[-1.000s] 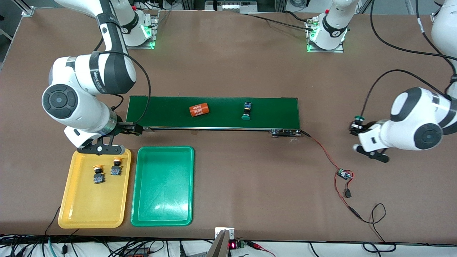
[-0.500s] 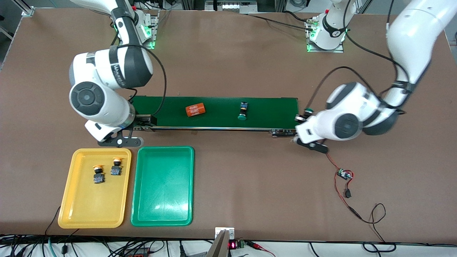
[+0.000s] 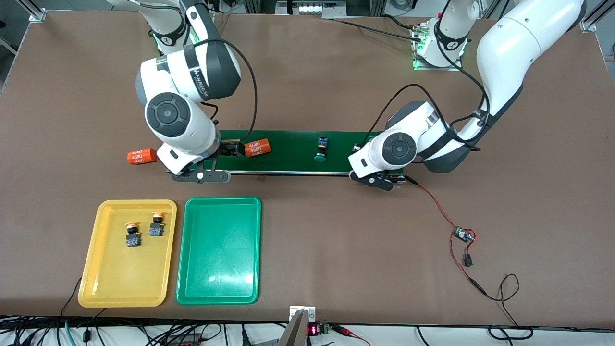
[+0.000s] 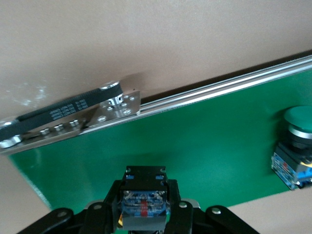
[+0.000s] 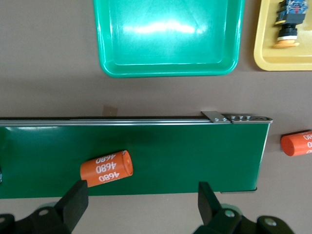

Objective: Sort buttons by color to trays

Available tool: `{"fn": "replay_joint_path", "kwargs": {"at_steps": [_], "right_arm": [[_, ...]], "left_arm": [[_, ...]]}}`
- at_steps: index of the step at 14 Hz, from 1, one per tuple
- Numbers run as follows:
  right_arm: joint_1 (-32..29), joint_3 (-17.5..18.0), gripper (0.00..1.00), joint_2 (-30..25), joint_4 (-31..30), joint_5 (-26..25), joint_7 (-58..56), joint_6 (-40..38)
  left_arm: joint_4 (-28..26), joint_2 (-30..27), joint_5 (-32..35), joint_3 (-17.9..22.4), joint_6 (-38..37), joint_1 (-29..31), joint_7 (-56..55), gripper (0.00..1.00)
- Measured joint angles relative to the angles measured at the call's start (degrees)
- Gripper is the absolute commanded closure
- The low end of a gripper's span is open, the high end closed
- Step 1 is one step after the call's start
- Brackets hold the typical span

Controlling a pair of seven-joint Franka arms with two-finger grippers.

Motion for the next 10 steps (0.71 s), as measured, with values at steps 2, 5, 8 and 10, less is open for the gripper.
{"fn": "replay_joint_path", "kwargs": {"at_steps": [2,5,8,10], "right_arm": [[0.1,0.0,0.00,0.0,-0.3,0.0,0.0,0.1],[0.1,-0.1,0.00,0.0,-0.6,0.0,0.0,0.1],[0.4,0.0,0.00,0.0,-0.7,0.1,0.4,0.1],[2.4,0.2,0.00,0.4,-0.9,0.3,3.9,0.2]], "left_arm": [[-1.0,0.2,0.0,0.3,1.0,0.2,-3.1,0.00],[-1.4,0.2,0.0,0.2,1.1,0.1,-6.6,0.00],[-0.9,-0.2,0.0,-0.2,0.4,1.6,-6.8,0.00],[0.2,-0.6,0.0,-3.3,-0.5,5.4,-6.8,0.00]]}}
